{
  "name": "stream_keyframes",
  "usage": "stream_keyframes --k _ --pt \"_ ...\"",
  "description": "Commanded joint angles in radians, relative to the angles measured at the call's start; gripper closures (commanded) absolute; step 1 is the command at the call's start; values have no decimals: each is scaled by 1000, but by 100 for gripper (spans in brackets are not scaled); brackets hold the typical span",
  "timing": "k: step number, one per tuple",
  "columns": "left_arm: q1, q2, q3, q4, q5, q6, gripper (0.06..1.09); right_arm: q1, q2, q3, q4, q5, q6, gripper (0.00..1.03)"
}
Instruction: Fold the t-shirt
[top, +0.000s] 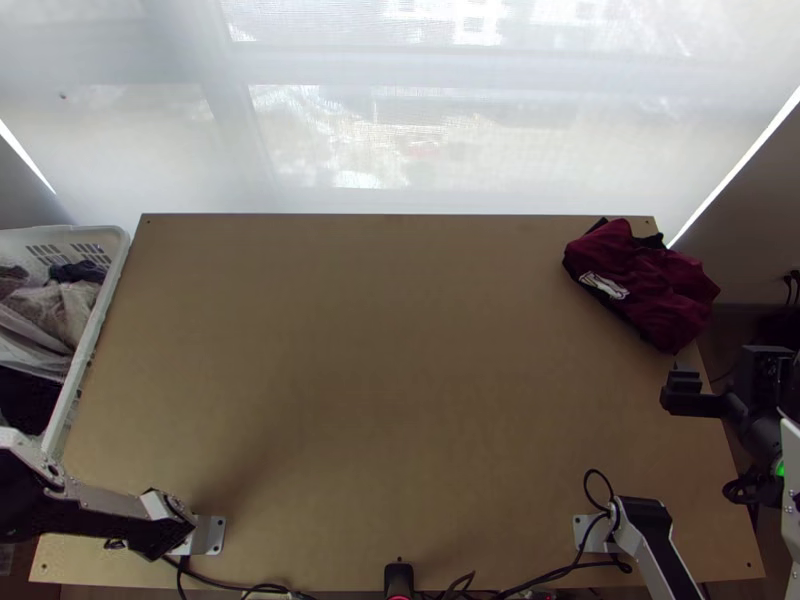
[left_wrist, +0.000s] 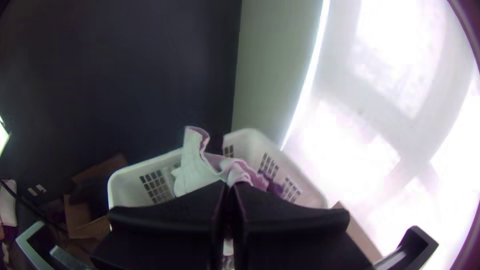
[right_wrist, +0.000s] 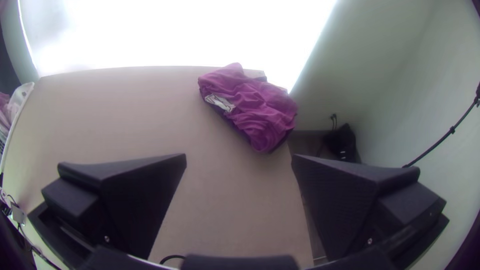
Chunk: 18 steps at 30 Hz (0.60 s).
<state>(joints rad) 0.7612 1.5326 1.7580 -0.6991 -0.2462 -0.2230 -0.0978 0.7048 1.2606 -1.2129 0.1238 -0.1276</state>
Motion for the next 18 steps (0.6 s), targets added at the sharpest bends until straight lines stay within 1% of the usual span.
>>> stream_keyframes --k 1,4,12,18 --pt "-146 -235 118 47 10 -90 105 12 -31 -13 3 0 -1 5" --pt "-244 -299 132 142 8 -96 105 12 -48 -17 3 0 0 5" --pt "-596 -316 256 188 8 -78 105 12 -79 -18 -23 0 16 5" --pt "-912 -310 302 197 7 -64 105 9 -96 -13 -56 0 32 5"
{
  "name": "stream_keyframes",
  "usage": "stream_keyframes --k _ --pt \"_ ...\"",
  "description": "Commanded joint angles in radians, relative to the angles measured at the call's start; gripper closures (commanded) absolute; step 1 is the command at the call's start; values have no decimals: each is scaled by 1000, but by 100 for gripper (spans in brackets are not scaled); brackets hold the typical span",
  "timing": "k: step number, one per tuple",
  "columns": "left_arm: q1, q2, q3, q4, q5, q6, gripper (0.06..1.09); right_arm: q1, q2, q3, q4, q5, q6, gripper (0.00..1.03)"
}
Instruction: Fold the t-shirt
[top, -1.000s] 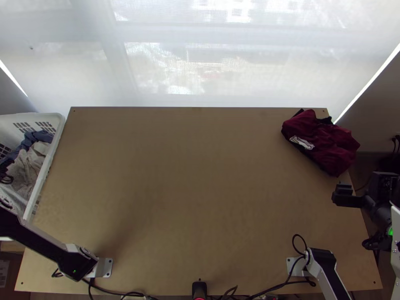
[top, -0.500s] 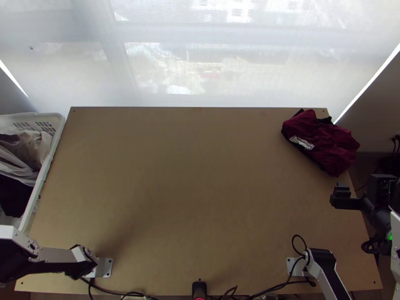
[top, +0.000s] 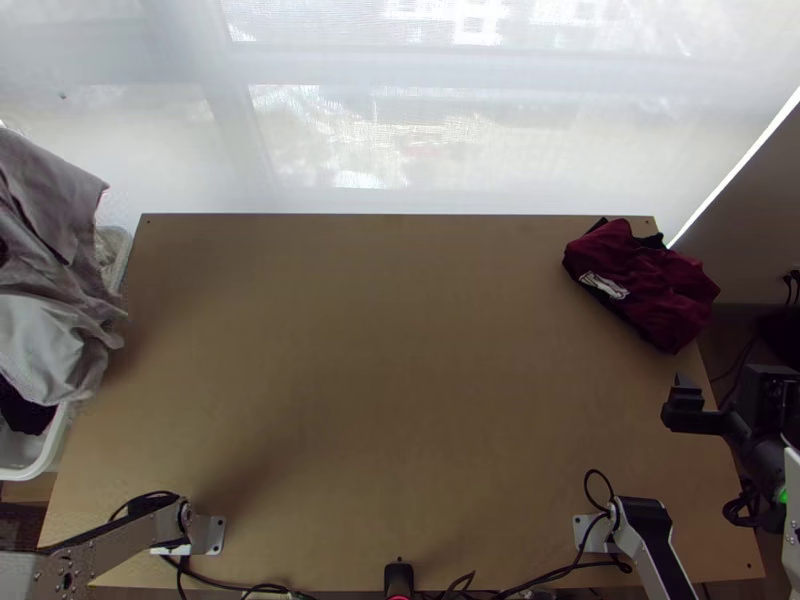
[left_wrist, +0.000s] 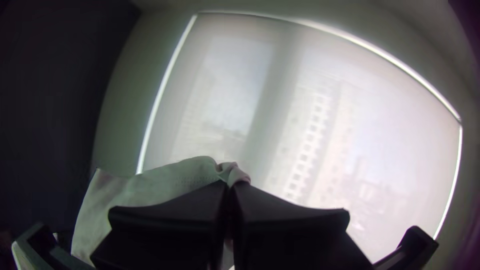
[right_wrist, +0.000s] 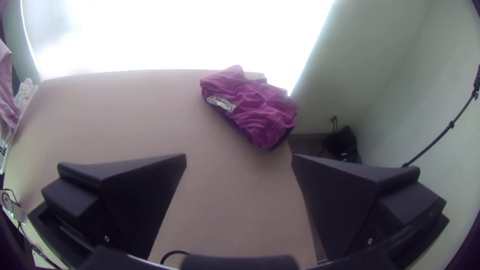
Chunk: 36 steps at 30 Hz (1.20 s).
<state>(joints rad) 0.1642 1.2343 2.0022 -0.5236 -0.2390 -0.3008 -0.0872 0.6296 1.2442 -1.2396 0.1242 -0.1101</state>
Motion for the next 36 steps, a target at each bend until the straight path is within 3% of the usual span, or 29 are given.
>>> stream_keyframes --k 1,14,19,36 --pt "-365 -7 58 27 0 15 105 -5 -22 4 -34 0 18 5" --pt "-867 94 55 -10 1 -23 105 -111 -34 67 -96 2 33 5" --pt "-1054 100 -102 -24 6 -14 105 -144 -45 84 -116 2 33 5" --pt "-1341 100 -410 -26 10 5 105 -172 -70 58 -135 0 53 5"
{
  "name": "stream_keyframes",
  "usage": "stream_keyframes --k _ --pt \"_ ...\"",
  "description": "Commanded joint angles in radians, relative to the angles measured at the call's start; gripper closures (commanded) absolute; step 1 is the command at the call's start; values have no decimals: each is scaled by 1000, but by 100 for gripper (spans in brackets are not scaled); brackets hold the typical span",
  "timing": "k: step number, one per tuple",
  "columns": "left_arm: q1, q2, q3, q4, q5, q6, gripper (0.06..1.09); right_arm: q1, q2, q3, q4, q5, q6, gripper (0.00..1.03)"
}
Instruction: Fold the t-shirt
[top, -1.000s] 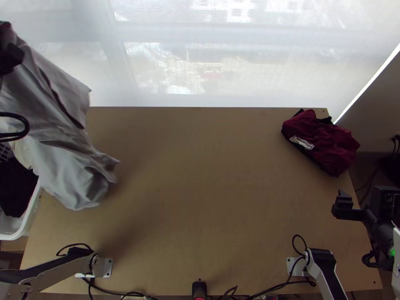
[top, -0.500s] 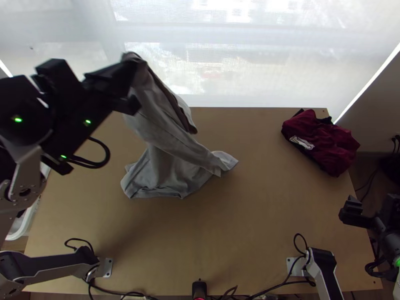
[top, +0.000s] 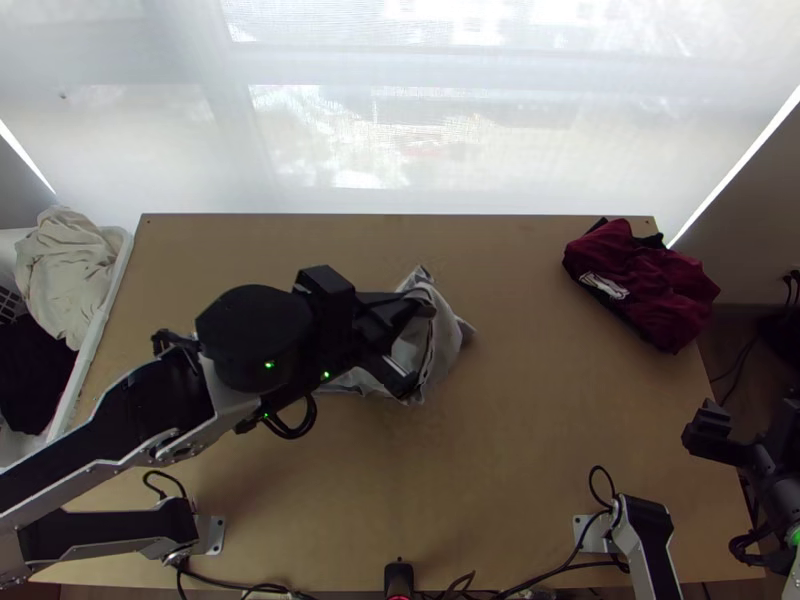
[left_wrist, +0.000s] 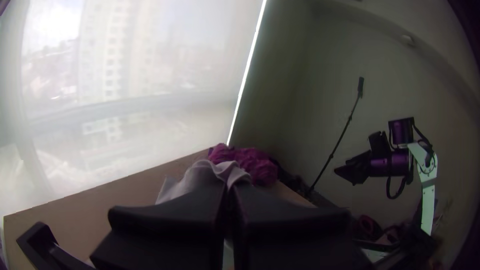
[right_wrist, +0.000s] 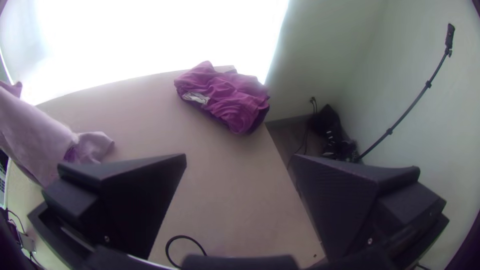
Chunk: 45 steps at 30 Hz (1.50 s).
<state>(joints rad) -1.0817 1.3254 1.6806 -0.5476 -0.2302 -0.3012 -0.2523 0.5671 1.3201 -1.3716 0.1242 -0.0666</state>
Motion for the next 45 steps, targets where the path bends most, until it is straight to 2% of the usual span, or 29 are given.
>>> stream_keyframes --k 1,7,13,14,15,17,18,22,24,27,34,36,40,45 --pt "-101 14 -102 -2 9 4 105 -7 -7 -22 -3 0 11 5" --pt "-126 41 -176 2 28 13 105 -7 -7 -39 2 0 16 5" --pt "-121 81 -150 40 23 37 103 -7 -15 -59 6 0 11 5" --pt "-121 92 -148 40 23 37 93 -7 -15 -62 8 0 11 5" --pt "-121 100 -147 40 25 37 79 -7 -15 -62 11 0 11 5" --pt "-124 113 -130 38 25 43 42 -7 -15 -62 14 0 10 5" --pt "-127 117 -122 38 25 59 35 -7 -16 -62 17 0 10 5" --pt "-121 106 -71 -3 11 80 35 -5 -19 -59 17 -1 -2 5" --pt "-99 81 -38 -61 -6 83 26 -2 -18 -48 17 -5 -13 5" --pt "-34 17 -12 -130 -17 91 20 -1 4 -15 23 -21 -32 5" --pt "243 -189 -142 -215 -11 145 16 31 152 96 32 -190 -71 5" --pt "328 -242 -217 -216 9 168 16 119 224 136 35 -209 -58 5" --pt "451 -318 -337 -219 15 197 16 410 349 157 65 -201 -12 5" --pt "621 -359 -447 -218 19 148 15 619 494 146 151 -198 -81 5"
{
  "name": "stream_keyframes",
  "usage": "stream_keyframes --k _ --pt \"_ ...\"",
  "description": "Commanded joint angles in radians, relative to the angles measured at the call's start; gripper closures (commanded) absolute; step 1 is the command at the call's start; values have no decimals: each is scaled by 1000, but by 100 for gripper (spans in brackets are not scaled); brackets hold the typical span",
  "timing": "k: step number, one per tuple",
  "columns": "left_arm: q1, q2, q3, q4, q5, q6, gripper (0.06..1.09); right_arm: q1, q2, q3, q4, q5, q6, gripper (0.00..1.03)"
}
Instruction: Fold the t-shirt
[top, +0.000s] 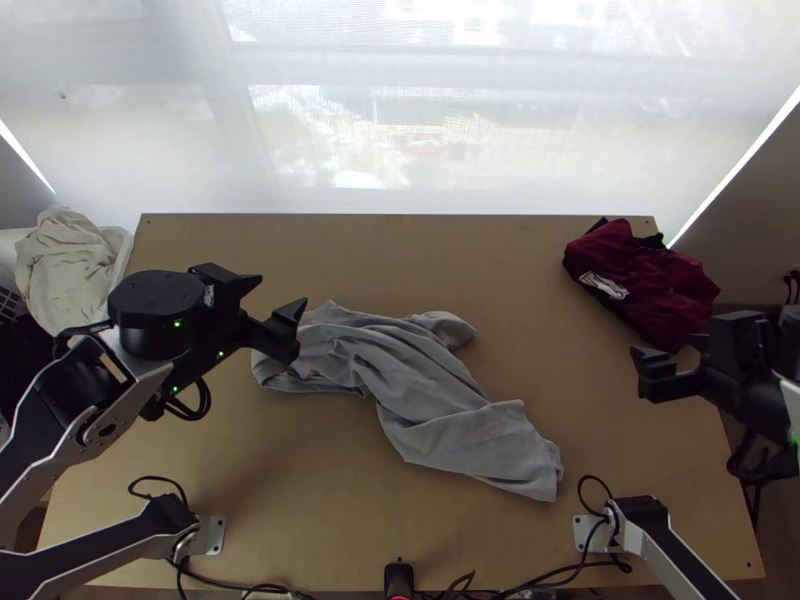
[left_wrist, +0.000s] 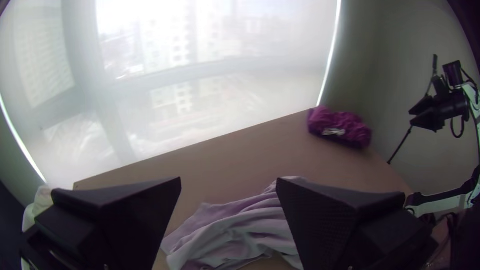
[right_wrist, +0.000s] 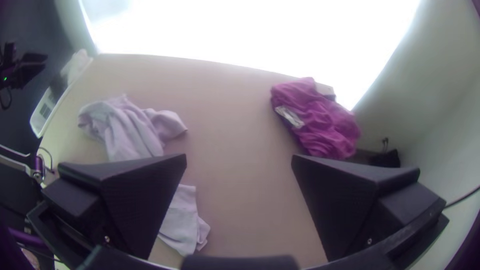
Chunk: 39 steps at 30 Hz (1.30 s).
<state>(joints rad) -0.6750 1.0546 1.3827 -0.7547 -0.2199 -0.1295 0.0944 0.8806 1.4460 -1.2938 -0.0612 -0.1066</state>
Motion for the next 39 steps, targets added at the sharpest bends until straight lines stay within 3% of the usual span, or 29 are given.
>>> stream_keyframes --k 1,8,14,22,28,36,39 --pt "241 -97 -168 -11 8 -45 14 311 204 21 77 -8 -56 5" --pt "371 -160 -312 -11 8 -107 14 504 305 -61 162 20 -216 5" --pt "492 -180 -392 -28 8 -110 13 711 405 -176 307 23 -214 5" --pt "509 -169 -448 -21 10 -119 13 924 613 -188 481 23 -216 7" --pt "509 -151 -461 -18 17 -116 12 1019 755 -136 524 23 -223 13" --pt "508 -140 -504 8 33 -102 12 1053 851 -142 550 3 -231 33" --pt "505 -130 -522 35 40 -98 12 1051 874 -147 559 1 -229 33"
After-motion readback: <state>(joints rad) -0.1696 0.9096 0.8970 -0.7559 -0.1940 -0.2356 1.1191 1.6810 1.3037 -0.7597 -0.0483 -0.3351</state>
